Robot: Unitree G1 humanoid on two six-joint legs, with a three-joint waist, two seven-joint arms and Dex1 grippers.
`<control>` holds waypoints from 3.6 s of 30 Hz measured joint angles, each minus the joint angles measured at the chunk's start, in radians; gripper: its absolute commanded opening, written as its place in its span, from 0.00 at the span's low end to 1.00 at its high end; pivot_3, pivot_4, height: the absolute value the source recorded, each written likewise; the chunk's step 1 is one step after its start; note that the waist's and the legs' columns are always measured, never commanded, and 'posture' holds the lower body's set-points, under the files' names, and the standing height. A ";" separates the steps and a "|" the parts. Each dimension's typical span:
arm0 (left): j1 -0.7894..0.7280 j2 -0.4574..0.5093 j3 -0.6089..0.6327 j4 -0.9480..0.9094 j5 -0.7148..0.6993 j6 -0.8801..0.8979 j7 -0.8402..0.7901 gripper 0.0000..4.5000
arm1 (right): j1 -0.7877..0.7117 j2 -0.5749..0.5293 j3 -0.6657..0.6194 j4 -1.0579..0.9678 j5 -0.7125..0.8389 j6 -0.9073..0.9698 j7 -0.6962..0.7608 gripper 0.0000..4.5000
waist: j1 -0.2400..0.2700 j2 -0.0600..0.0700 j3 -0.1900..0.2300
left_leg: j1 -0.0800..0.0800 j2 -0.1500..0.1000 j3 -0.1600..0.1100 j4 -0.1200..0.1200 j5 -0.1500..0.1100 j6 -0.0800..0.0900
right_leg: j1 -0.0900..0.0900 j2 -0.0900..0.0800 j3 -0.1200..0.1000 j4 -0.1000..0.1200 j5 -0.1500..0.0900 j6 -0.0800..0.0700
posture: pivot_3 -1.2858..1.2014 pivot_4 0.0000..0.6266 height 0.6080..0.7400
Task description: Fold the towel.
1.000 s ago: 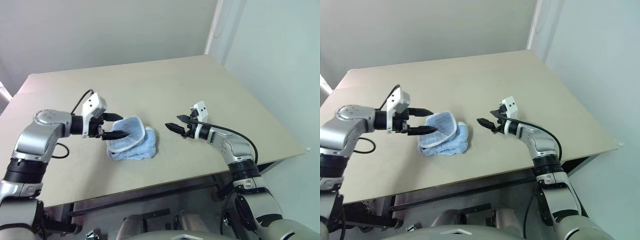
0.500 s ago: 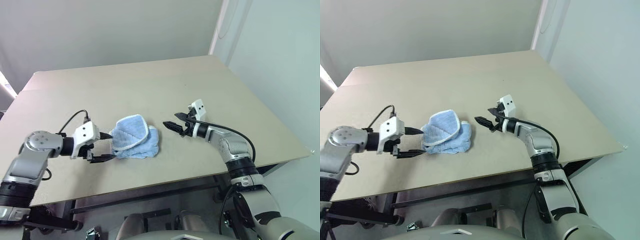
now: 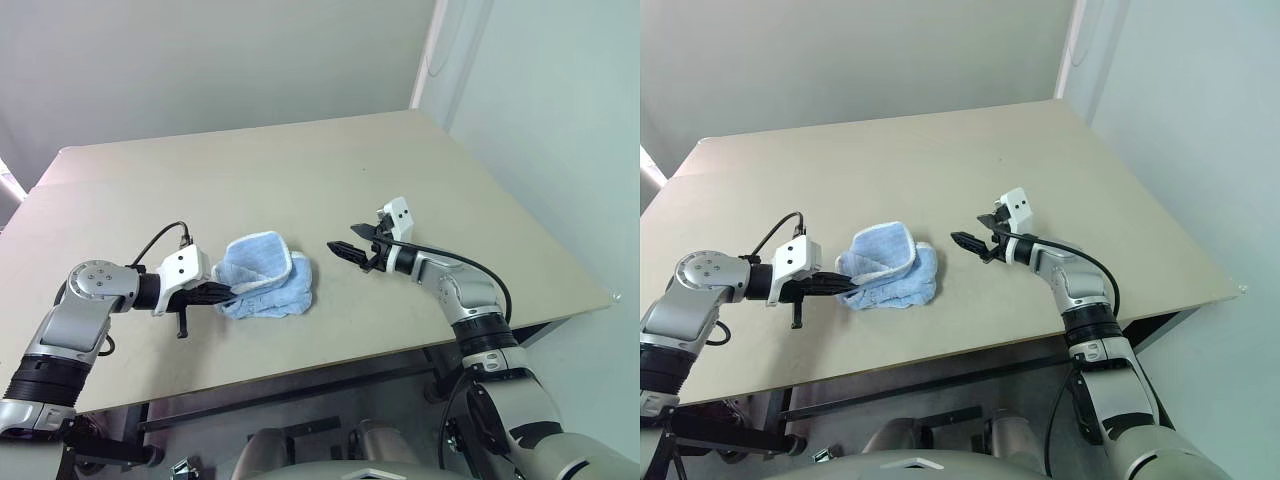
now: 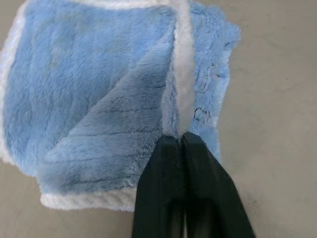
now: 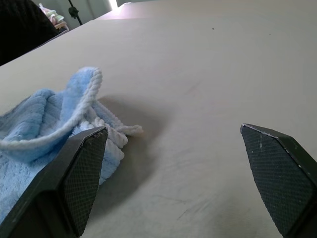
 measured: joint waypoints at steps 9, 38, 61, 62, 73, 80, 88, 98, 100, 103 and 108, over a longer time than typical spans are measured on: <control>-0.108 0.002 0.014 0.053 -0.003 -0.051 -0.024 0.01 | 0.001 0.003 0.006 0.000 -0.008 -0.007 0.004 1.00 | -0.001 0.000 0.000 | 0.000 0.000 0.000 0.001 0.000 0.000 | 0.000 0.000 0.000 0.000 0.000 0.000 | 0.52 0.00 1.00; -0.382 -0.329 -0.116 0.543 0.170 -0.536 0.057 0.01 | 0.052 0.011 0.032 -0.075 -0.006 0.010 0.013 1.00 | 0.002 0.000 0.000 | -0.002 -0.001 0.000 0.013 0.000 0.001 | 0.002 0.001 0.000 0.004 0.003 0.004 | 0.52 0.00 1.00; -0.371 -0.345 -0.004 0.468 0.097 -0.280 0.180 0.53 | 0.054 0.017 0.034 -0.086 -0.008 0.007 0.022 1.00 | 0.002 -0.001 0.000 | -0.002 -0.001 -0.001 0.013 0.000 0.001 | 0.002 0.000 0.000 0.005 0.003 0.004 | 0.52 0.00 1.00; -0.371 -0.345 0.009 0.466 0.084 -0.265 0.184 0.53 | 0.054 0.017 0.034 -0.086 -0.008 0.007 0.022 1.00 | 0.001 -0.001 0.000 | -0.002 -0.001 -0.001 0.013 0.000 0.001 | 0.002 0.000 0.000 0.005 0.003 0.004 | 0.52 0.00 1.00; -0.256 -0.300 0.075 0.279 -0.116 0.046 0.050 0.53 | 0.058 0.016 0.032 -0.087 -0.007 0.007 0.012 1.00 | -0.001 0.000 0.000 | -0.002 -0.001 -0.001 0.013 0.000 0.001 | 0.002 0.001 0.000 0.005 0.003 0.004 | 0.52 0.00 1.00; -0.198 -0.354 0.021 0.308 -0.074 0.031 0.050 0.53 | 0.064 0.000 0.022 -0.088 -0.007 0.007 -0.007 1.00 | 0.006 0.000 0.000 | -0.002 -0.001 -0.001 0.014 0.000 0.001 | 0.003 0.000 0.000 0.004 0.003 0.004 | 0.52 0.00 1.00; -0.173 -0.433 -0.035 0.431 0.005 -0.087 0.093 0.53 | 0.078 -0.017 0.017 -0.123 -0.007 0.026 -0.009 1.00 | 0.005 0.001 -0.002 | -0.001 -0.001 -0.001 0.013 0.000 0.001 | 0.004 0.000 0.000 0.004 0.003 0.004 | 0.52 0.00 1.00; -0.139 -0.374 -0.013 0.321 -0.051 0.002 0.035 0.53 | 0.079 0.001 -0.003 -0.132 0.080 0.140 0.019 1.00 | 0.000 0.001 -0.001 | -0.002 -0.001 -0.001 0.013 0.000 0.001 | 0.002 0.000 0.000 0.004 0.003 0.004 | 0.52 0.00 1.00; -0.127 -0.340 0.017 0.252 -0.083 0.044 0.031 0.53 | 0.079 0.009 -0.023 -0.160 0.142 0.215 0.031 1.00 | 0.000 0.001 -0.001 | -0.003 0.000 -0.001 0.013 0.000 0.001 | 0.002 0.000 0.000 0.004 0.003 0.004 | 0.52 0.00 1.00; -0.105 -0.272 0.090 0.092 -0.163 0.128 0.029 0.53 | 0.055 0.018 -0.036 -0.169 0.209 0.349 0.029 1.00 | 0.000 0.001 -0.001 | -0.002 0.000 -0.001 0.013 0.000 0.001 | 0.002 0.000 0.001 0.004 0.003 0.003 | 0.52 0.00 1.00; 0.021 -0.178 0.170 -0.129 -0.244 0.219 0.045 0.53 | -0.023 0.045 -0.054 -0.063 0.286 0.637 -0.007 1.00 | -0.002 0.002 -0.001 | -0.002 0.000 0.000 0.012 0.000 0.001 | 0.001 0.000 0.001 0.004 0.003 0.003 | 0.52 0.00 1.00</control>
